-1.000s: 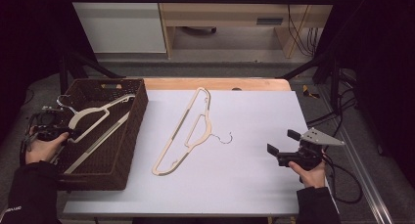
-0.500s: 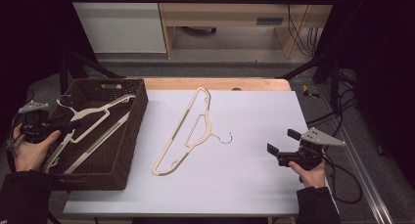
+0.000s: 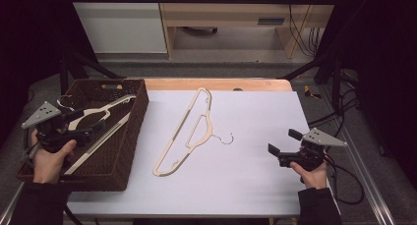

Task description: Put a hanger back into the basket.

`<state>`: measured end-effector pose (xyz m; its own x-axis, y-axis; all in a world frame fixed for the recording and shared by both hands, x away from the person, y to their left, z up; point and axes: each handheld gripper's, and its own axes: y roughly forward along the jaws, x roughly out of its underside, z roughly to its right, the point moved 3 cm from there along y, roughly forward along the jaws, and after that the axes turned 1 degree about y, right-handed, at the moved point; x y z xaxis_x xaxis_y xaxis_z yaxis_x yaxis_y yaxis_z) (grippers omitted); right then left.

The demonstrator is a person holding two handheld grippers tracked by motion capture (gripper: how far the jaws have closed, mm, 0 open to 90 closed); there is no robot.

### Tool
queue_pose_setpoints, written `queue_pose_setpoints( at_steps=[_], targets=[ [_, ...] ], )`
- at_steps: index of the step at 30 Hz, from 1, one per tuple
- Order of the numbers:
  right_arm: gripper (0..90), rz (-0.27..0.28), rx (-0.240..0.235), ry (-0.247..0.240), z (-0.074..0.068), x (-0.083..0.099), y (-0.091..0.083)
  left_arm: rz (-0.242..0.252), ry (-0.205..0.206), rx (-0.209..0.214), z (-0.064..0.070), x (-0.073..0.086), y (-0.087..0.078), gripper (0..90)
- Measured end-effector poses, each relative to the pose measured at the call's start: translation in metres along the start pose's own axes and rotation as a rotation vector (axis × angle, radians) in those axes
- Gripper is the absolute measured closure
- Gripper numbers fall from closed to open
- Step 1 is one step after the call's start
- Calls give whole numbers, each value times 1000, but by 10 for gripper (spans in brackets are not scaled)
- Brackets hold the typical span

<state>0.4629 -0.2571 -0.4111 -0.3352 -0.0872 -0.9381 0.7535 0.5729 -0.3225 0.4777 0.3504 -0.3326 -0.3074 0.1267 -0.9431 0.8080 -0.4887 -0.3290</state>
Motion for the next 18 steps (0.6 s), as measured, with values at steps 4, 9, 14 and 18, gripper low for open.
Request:
queue_pose_setpoints(
  at_steps=[4, 9, 14, 18],
  targets=[
    [22, 0, -3, -2, -1, 0, 1, 11, 15, 51, 27, 0, 11, 32],
    [22, -1, -7, 0, -2, -1, 1, 33, 30, 90, 53, -2, 19, 21],
    [20, 3, -8, -3, -3, -2, 1, 51, 43, 153, 78, -3, 28, 21],
    [19, 3, -13, -1, -5, -3, 4, 49, 42, 194, 95, 1, 38, 30]
  ],
)
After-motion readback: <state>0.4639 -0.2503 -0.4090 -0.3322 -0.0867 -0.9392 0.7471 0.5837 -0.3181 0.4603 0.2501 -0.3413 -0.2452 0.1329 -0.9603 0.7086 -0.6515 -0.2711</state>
